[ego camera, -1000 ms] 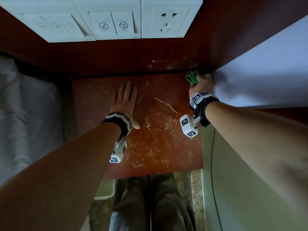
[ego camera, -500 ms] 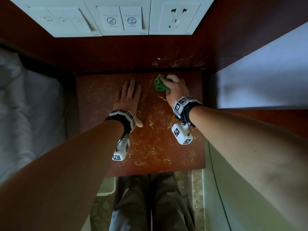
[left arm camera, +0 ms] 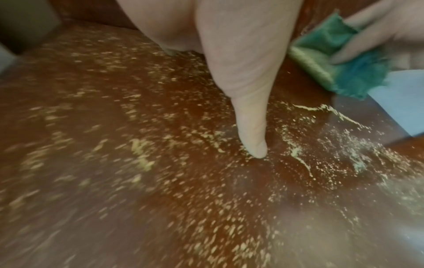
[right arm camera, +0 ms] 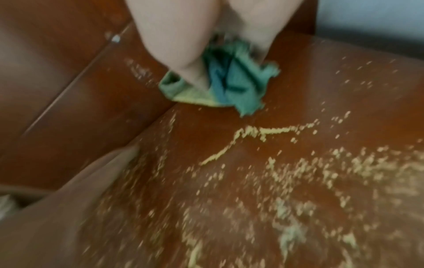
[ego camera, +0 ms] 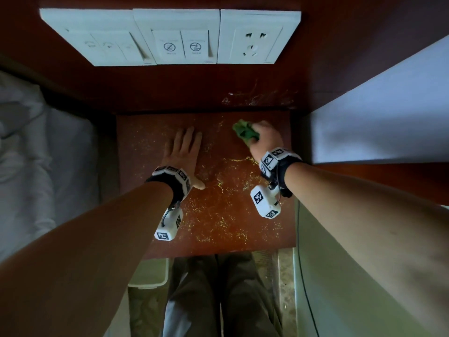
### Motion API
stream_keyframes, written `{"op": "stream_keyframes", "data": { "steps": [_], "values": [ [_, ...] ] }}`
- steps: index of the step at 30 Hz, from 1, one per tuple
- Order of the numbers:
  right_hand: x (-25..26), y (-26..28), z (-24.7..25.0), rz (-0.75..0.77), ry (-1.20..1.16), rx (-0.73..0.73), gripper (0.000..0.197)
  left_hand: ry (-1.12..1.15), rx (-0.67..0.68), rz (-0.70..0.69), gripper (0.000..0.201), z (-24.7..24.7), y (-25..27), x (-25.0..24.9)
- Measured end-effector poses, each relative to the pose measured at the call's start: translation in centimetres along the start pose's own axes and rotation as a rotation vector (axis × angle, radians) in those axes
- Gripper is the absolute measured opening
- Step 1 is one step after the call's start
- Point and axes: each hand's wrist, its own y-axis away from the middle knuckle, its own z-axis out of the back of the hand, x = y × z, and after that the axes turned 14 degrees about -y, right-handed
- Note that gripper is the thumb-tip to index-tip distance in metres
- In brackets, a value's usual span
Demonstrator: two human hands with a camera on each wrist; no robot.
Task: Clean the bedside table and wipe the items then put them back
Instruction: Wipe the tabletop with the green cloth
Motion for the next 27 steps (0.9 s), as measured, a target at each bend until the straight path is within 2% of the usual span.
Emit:
{"op": "stream_keyframes", "data": {
  "steps": [3,5,9,13,18,23,27],
  "values": [
    [-1.0,-0.8,1.3,-0.049,0.166,-0.164,0.041,0.027,0.021,0.074,0.150,-0.8,1.2,1.4],
    [-1.8,-1.5,1.5,-0.119,0.170,-0.208,0.046,0.032,0.030,0.105,0.150,-1.4,1.6,2.6],
    [-2.2,-2.1,-0.1,-0.212,0.058,-0.236,0.053,0.042,0.068,0.155,0.154,-2.6,1.6,4.1],
    [-0.7,-2.3,-2.5,-0.141,0.005,-0.218,0.049,0.058,0.074,0.162,0.156,-3.4,1.3,4.5],
    [2.0,-3.1,-5.1,0.021,0.124,-0.057,0.050,0.057,0.072,0.168,0.154,-3.2,1.3,4.3],
    [3.2,-2.4,-6.8,0.205,0.089,0.131,0.052,0.058,0.069,0.164,0.154,-3.3,1.3,4.3],
    [2.1,1.3,-7.8,0.236,0.194,0.390,0.056,0.064,0.082,0.166,0.156,-3.2,1.3,4.2]
  ]
}}
